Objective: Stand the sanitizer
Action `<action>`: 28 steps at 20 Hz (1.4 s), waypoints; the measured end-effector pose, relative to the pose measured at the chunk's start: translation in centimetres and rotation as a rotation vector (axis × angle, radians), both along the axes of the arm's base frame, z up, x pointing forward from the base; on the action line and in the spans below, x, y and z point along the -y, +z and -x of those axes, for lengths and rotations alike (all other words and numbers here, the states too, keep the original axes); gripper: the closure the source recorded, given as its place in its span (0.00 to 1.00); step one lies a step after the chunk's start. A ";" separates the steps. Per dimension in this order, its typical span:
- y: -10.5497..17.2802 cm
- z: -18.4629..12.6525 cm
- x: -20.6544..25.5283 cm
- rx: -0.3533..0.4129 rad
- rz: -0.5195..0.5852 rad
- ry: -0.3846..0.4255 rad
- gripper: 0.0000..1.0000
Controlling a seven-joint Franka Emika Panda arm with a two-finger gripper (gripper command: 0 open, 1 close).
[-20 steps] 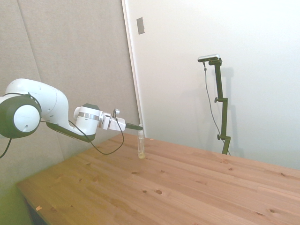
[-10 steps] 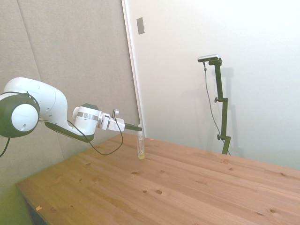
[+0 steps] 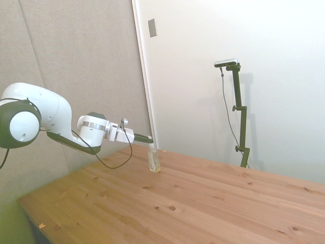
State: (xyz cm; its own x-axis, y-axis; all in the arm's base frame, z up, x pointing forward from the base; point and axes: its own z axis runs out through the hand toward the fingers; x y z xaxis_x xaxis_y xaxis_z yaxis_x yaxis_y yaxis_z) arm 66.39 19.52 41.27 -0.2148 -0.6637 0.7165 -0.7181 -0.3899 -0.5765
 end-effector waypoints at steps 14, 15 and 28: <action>3.1 2.2 0.9 -0.275 -0.221 0.192 0.00; 3.3 2.6 0.9 -0.308 -0.237 0.210 0.00; 3.0 4.2 3.8 -0.899 -0.397 0.508 0.00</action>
State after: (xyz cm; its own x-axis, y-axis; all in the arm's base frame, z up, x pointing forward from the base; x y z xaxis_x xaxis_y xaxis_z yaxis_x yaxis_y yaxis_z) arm 62.18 15.72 44.30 0.6395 -0.7445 0.1918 -0.7469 -0.6607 -0.0746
